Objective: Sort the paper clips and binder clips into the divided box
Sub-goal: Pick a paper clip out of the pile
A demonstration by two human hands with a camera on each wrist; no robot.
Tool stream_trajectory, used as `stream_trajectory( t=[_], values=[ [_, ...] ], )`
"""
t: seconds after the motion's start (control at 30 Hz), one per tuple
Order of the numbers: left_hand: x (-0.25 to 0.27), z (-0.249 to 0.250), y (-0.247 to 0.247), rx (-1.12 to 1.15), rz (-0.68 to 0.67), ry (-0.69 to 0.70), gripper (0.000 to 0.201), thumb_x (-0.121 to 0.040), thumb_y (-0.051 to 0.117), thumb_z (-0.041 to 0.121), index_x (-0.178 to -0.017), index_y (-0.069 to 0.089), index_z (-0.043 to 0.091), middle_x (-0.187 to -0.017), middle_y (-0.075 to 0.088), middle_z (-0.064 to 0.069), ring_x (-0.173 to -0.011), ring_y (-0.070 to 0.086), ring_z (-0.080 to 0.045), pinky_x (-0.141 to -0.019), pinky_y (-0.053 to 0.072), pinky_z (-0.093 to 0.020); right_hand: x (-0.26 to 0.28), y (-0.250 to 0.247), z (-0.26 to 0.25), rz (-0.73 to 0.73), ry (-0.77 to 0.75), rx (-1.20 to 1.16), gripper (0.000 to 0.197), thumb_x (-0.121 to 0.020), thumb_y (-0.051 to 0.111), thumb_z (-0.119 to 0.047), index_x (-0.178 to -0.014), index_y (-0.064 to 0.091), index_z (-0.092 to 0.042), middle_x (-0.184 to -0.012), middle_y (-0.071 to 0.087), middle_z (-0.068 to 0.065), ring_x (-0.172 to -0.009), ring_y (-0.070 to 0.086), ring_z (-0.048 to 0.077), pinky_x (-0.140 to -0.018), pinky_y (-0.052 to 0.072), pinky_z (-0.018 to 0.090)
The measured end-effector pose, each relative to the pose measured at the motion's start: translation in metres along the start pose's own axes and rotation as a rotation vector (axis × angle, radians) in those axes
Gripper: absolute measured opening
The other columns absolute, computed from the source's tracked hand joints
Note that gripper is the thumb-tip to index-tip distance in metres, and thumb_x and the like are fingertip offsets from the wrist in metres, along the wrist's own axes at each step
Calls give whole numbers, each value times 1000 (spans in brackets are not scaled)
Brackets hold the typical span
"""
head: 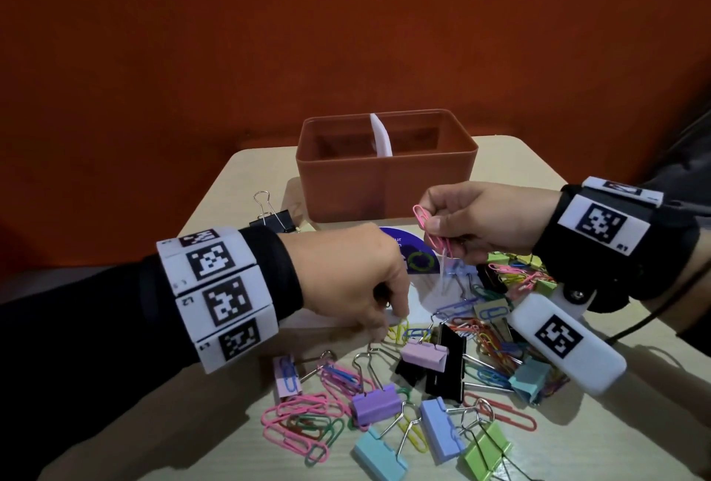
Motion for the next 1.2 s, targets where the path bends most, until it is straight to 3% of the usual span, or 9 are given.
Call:
stream_trajectory(
  t=[0.3, 0.47, 0.53, 0.63, 0.73, 0.87, 1.0, 1.1, 1.2],
  values=[
    [-1, -4, 3, 28, -43, -6, 11, -86, 68, 18, -94, 76, 19, -88, 73, 6, -80, 65, -5, -77, 51, -25, 1, 1, 9, -21, 116, -185, 13, -97, 44, -4, -85, 47, -8, -69, 54, 13, -52, 64, 24, -39, 50, 26],
    [5, -12, -3, 70, -31, -89, 26, -91, 57, 9, -107, 73, 21, -85, 71, 11, -72, 59, 9, -68, 43, -5, 0, -9, 1, -37, 82, -296, 17, -96, 42, 1, -83, 49, -7, -65, 49, 12, -45, 57, 21, -39, 48, 24],
    [7, -18, -11, 73, 11, -140, 34, -94, 49, 9, -113, 70, 28, -82, 69, 11, -68, 56, 7, -64, 40, -6, -2, -13, -8, -39, 41, -280, 19, -96, 42, 2, -82, 51, -8, -64, 47, 9, -44, 50, 16, -38, 42, 21],
    [8, -30, -36, 118, 162, -263, 40, -95, 40, 6, -110, 69, 30, -81, 67, 10, -62, 56, 2, -56, 42, -14, -11, -22, -35, -11, -53, -209, 19, -94, 44, 3, -81, 52, -10, -63, 48, 7, -43, 47, 10, -37, 40, 17],
    [7, -44, -67, 327, 382, -363, 42, -92, 36, 1, -100, 71, 23, -73, 63, 8, -64, 53, -20, -59, 44, -32, -25, -30, -69, 87, -132, -187, 26, -94, 43, 6, -76, 52, -11, -62, 49, 5, -43, 46, 7, -38, 39, 16],
    [3, -60, -91, 432, 606, -412, 46, -87, 33, -8, -98, 68, 20, -77, 63, 8, -66, 53, -11, -61, 44, -27, -46, -31, -109, 288, -189, -203, 31, -91, 41, 11, -68, 50, -7, -64, 48, 12, -51, 46, 15, -46, 39, 22],
    [-3, -77, -87, 320, 759, -395, 32, -89, 47, -6, -99, 57, 22, -93, 68, 6, -84, 67, -6, -82, 57, -36, -67, -22, -115, 381, -125, -268, 27, -90, 46, 10, -69, 50, -7, -68, 53, 13, -58, 53, 18, -54, 50, 26],
    [-2, -85, -79, 261, 820, -401, 20, -90, 61, 8, -102, 53, 22, -99, 65, 6, -90, 63, -6, -78, 54, -27, -78, -17, -101, 326, -122, -173, 13, -84, 68, -9, -79, 56, -9, -80, 60, 10, -73, 59, 18, -75, 56, 35],
    [3, -78, -73, 155, 856, -387, 20, -88, 65, 16, -101, 52, 23, -97, 60, 8, -88, 60, -6, -69, 46, -19, -79, -19, -92, 342, -119, 75, 41, -71, 80, -37, -101, 62, -15, -92, 65, 4, -83, 66, 20, -82, 57, 42]
  ],
)
Point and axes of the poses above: each hand's wrist, its own x-axis away from the middle knuckle, its own y-axis out of the palm, z = x × y, the point moved 2 cm from there along -x, towards the middle knuckle
